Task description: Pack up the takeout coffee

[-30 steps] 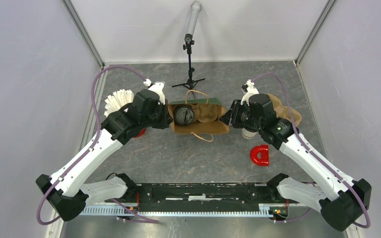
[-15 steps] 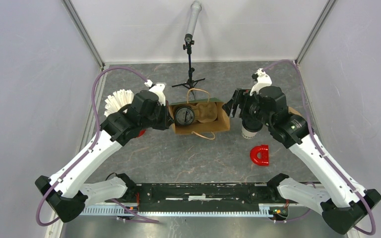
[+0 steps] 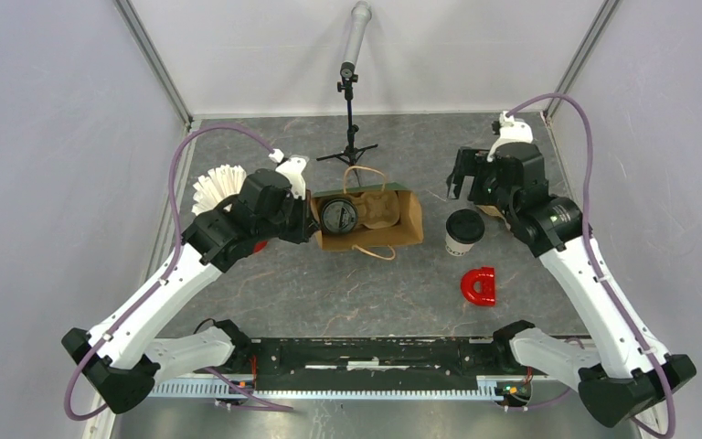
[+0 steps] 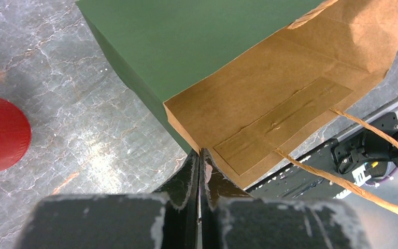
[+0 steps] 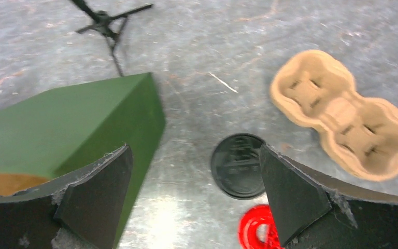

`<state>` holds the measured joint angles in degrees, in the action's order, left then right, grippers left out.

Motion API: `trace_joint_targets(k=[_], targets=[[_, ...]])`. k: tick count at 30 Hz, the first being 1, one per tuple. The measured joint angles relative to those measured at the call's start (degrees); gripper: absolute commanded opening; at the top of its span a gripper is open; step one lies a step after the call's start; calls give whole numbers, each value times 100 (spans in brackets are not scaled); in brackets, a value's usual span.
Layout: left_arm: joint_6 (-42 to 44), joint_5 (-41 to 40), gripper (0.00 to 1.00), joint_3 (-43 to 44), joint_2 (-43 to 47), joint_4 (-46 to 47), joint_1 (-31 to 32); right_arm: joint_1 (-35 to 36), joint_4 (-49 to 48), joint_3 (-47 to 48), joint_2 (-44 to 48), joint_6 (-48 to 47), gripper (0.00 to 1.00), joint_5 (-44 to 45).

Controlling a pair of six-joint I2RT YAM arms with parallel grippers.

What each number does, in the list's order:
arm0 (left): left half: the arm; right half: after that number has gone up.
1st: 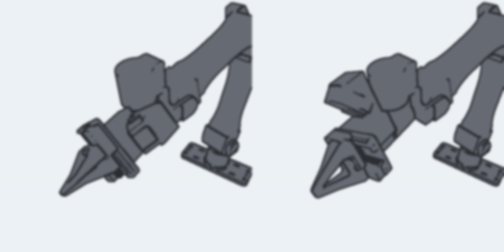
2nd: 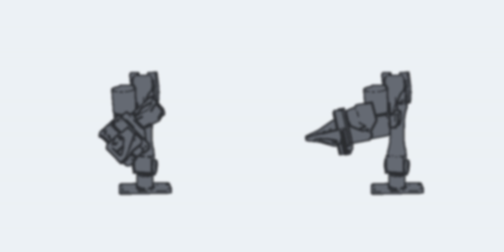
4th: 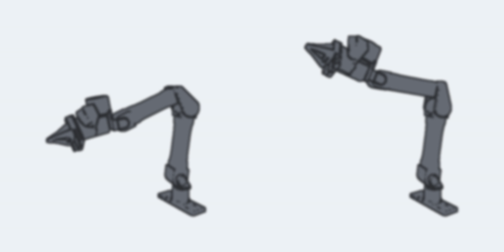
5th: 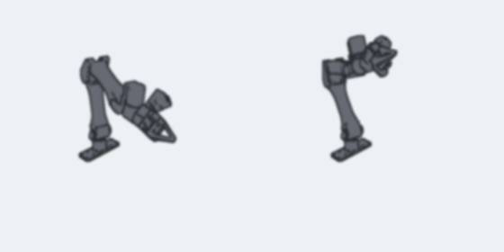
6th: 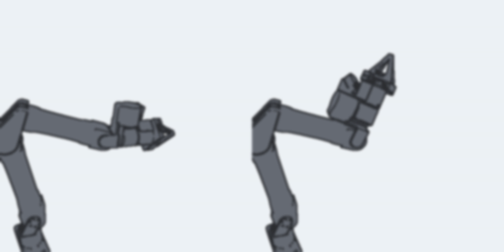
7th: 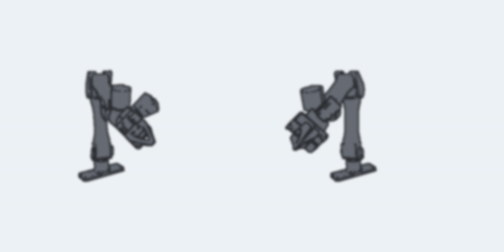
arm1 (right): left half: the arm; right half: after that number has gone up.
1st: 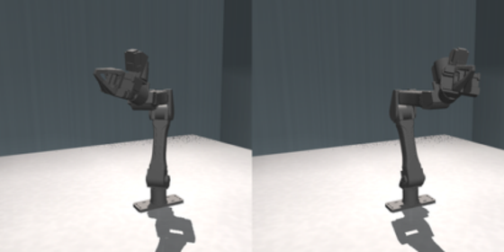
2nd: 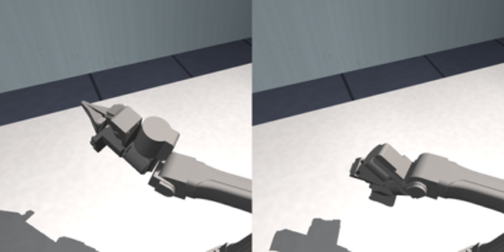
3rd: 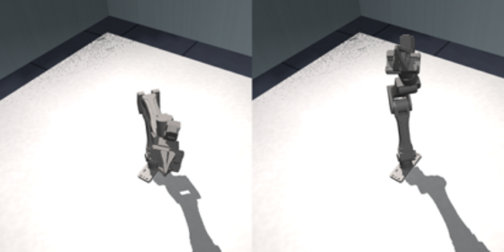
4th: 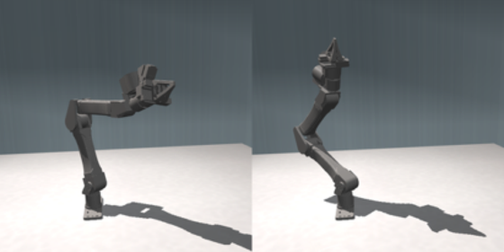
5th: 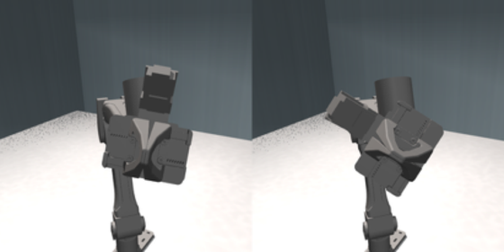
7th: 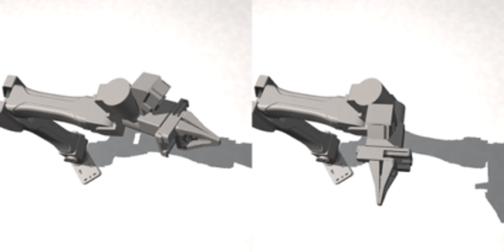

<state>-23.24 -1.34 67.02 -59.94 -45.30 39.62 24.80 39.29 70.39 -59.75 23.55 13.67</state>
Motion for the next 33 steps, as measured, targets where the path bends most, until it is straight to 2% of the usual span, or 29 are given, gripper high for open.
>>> trace_joint_targets(k=[6,14,33], targets=[[492,457,2,-17,44,0,0,-828,546,-17,-356,-402,98,-214],[1036,785,2,-17,57,-26,0,-883,1086,-391,-1163,-1252,98,-675],[1891,1097,2,-26,372,-98,0,-1080,748,-793,-1344,-2555,98,-1366]])
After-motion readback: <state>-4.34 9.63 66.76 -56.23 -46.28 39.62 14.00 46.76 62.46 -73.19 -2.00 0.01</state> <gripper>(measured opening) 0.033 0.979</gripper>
